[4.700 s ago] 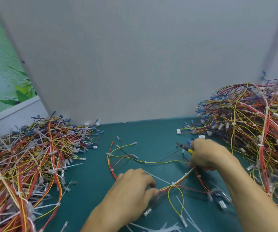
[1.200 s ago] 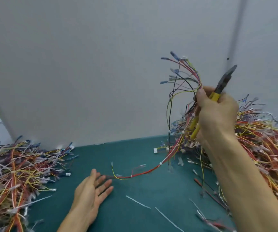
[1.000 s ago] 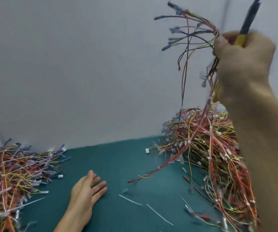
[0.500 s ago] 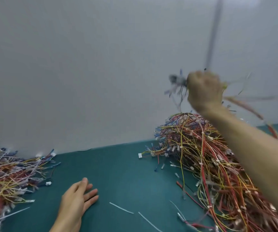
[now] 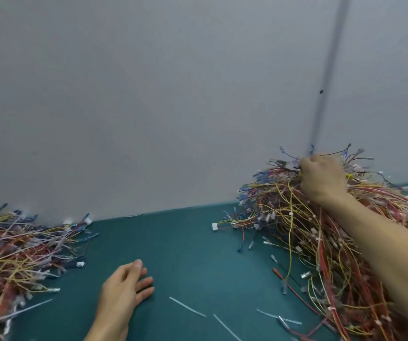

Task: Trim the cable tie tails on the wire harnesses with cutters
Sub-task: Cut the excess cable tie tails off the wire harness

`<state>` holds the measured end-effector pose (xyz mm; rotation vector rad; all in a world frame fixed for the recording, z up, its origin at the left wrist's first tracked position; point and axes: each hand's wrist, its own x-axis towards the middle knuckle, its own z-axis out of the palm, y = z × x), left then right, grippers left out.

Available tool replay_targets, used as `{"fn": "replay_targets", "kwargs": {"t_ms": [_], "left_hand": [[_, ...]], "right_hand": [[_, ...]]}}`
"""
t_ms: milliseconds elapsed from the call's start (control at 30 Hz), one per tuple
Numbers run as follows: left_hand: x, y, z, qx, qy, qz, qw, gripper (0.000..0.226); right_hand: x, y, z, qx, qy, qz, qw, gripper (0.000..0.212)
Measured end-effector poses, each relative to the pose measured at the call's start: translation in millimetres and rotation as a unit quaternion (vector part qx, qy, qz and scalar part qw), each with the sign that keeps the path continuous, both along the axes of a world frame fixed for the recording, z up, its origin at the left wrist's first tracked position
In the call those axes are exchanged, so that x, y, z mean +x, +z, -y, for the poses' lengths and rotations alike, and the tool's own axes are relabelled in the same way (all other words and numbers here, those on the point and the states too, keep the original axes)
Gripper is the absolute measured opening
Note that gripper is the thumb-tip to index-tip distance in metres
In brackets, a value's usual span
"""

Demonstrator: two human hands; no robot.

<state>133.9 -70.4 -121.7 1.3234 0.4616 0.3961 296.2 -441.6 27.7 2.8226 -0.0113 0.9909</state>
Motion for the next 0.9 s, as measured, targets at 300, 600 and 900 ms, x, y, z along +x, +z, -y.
{"fn": "replay_targets", "kwargs": {"t_ms": [300,600,900], "left_hand": [[-6,-1,7,0.072,-0.012,-0.011,0.997,0.006],[-9,1,9,0.104,-0.008,-0.018,0.994,0.006],[-10,4,10,0.100,-0.006,-0.023,0.995,0.006]], "right_hand": [[-17,22,-13,-0.003,-0.012,-0.068,0.998,0.028],[-65,30,-79,0.066,0.118,0.088,0.987,0.024],[-76,-33,-124,0.236,0.156,-0.269,0.921,0.020]]}}
